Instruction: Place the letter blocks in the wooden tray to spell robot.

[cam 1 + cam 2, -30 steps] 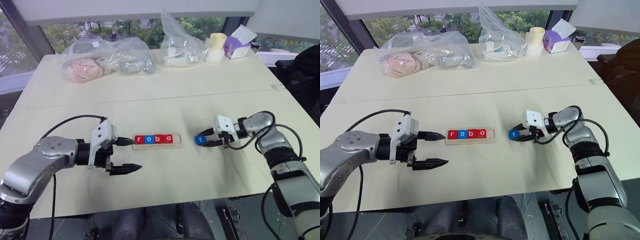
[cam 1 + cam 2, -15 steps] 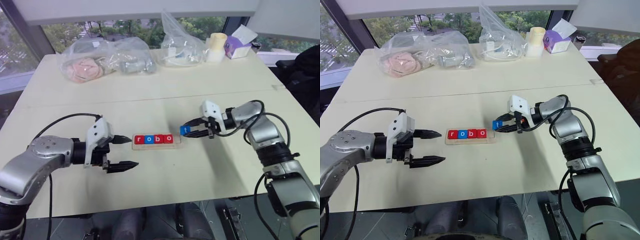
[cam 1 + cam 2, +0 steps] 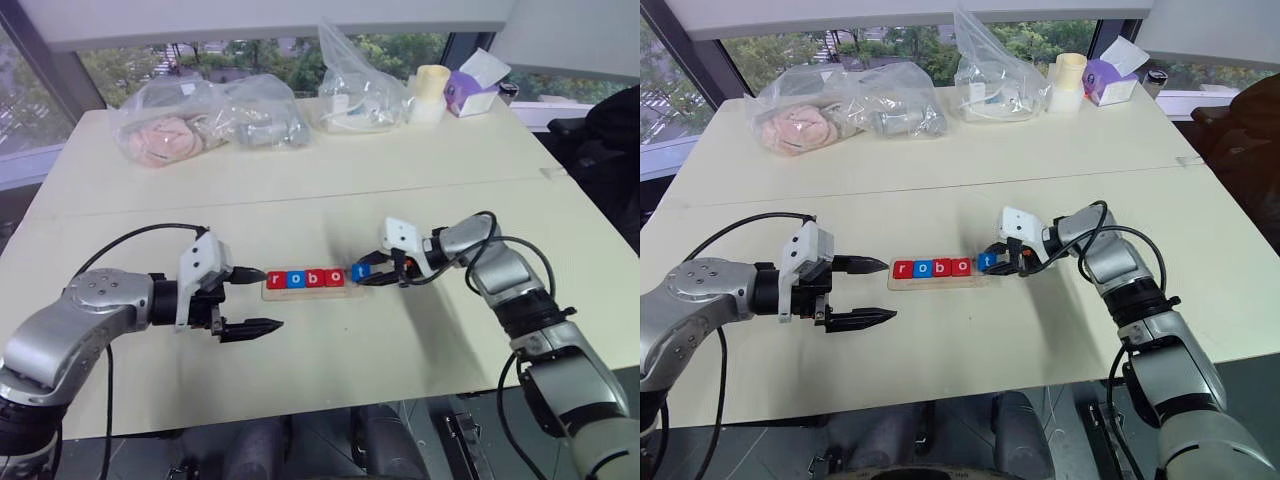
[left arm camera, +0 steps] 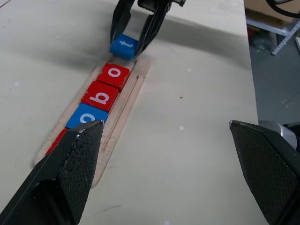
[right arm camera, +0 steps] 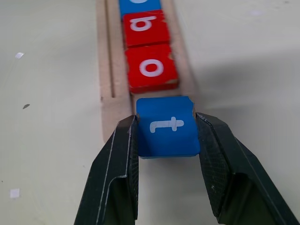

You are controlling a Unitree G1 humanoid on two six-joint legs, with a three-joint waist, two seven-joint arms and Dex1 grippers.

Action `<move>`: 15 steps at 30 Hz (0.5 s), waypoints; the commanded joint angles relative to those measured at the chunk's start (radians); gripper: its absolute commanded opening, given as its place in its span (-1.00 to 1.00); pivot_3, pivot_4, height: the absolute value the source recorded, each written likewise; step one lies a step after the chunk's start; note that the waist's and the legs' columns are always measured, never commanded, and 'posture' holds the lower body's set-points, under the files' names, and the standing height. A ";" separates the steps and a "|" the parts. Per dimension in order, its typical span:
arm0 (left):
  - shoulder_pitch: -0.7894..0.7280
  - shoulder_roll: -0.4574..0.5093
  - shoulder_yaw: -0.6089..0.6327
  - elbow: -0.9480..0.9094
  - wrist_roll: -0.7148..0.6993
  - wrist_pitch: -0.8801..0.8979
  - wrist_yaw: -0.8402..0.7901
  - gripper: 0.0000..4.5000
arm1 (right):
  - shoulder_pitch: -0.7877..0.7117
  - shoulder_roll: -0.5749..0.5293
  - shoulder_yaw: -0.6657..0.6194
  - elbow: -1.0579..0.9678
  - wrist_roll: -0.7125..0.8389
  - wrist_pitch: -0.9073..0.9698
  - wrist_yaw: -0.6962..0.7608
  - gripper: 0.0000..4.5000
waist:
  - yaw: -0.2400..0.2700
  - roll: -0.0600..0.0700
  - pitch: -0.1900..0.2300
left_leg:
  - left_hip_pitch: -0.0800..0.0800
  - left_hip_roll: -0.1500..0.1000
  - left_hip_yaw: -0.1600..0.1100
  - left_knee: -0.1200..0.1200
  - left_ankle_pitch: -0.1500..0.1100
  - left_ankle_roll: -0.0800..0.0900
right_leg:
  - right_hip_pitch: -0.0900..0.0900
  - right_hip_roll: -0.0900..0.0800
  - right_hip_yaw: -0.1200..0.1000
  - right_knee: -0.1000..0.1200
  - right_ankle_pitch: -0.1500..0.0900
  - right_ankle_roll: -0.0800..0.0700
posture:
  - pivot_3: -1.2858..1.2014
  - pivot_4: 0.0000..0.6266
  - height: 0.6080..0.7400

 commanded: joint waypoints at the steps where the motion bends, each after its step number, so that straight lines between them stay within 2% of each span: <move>1: 0.015 -0.004 0.005 -0.027 -0.004 -0.010 0.007 1.00 | -0.010 0.011 -0.005 -0.005 0.004 -0.010 -0.001 -0.48 | 0.000 0.000 0.000 | 0.000 0.000 0.000 0.000 0.000 0.000 | 0.000 0.000 0.000 0.000 0.000 0.000 | 0.03 -0.52 1.00; 15: 0.011 -0.014 -0.001 -0.019 0.004 -0.015 0.023 1.00 | -0.020 0.070 0.007 0.046 -0.017 -0.028 -0.020 -0.48 | -0.001 0.000 0.000 | 0.000 0.000 0.000 0.000 0.000 0.000 | 0.000 0.000 0.000 0.000 0.000 0.000 | 0.03 -0.52 1.00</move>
